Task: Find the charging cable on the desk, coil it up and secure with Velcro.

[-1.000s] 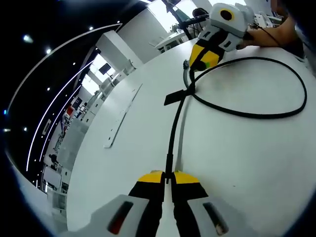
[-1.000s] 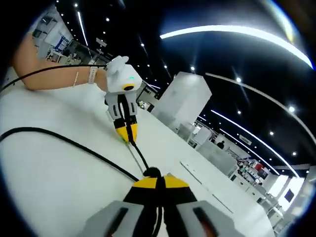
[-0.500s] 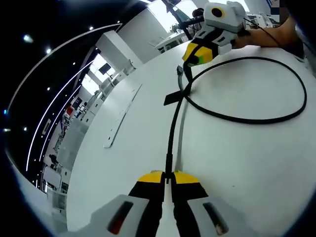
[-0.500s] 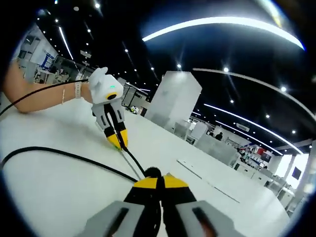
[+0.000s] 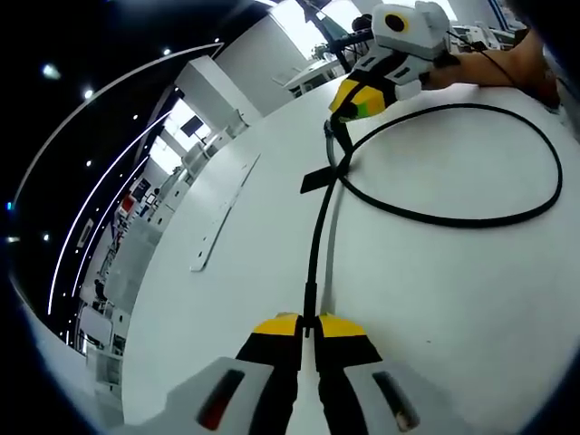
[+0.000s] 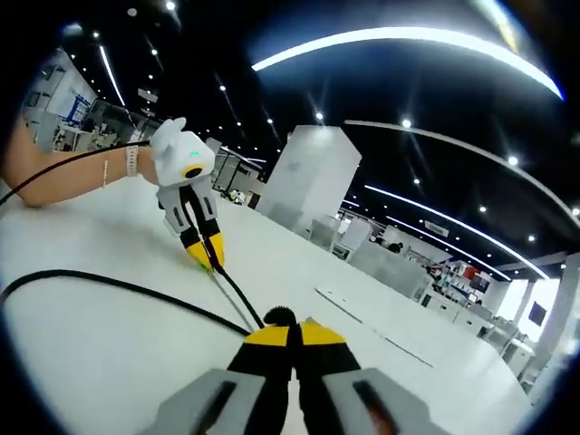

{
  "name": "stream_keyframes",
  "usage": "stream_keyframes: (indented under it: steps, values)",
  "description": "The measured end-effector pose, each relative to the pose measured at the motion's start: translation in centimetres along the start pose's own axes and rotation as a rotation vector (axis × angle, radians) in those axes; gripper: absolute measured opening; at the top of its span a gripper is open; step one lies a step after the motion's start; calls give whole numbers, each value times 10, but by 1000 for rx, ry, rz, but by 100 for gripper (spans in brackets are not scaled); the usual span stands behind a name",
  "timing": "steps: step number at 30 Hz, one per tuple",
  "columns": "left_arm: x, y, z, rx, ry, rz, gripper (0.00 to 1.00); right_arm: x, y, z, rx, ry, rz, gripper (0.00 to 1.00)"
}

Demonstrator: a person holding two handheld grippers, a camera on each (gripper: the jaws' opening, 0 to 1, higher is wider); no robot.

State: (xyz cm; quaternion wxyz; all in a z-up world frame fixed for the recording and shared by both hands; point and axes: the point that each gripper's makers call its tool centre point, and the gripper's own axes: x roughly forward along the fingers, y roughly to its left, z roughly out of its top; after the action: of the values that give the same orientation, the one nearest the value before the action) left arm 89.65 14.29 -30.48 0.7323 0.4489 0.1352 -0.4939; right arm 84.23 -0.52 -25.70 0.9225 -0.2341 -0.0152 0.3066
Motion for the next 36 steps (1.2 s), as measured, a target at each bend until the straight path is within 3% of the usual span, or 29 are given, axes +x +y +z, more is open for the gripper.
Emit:
stream_keyframes:
  steps: [14,17,26,30,36]
  values:
    - [-1,-3,0,1,1,-5,7,0,-4,0,36,0,2,3]
    - [-1,-3,1,6,3,-3,7,3,-7,0,109,-5,6,3]
    - [-1,-5,1,13,-2,-14,7,13,-14,-5,155,14,3,3]
    - [-1,-5,1,13,-7,-14,7,21,-17,-12,147,43,35,3]
    - [-1,-4,-1,10,-13,-13,7,41,-14,-25,218,88,141,3]
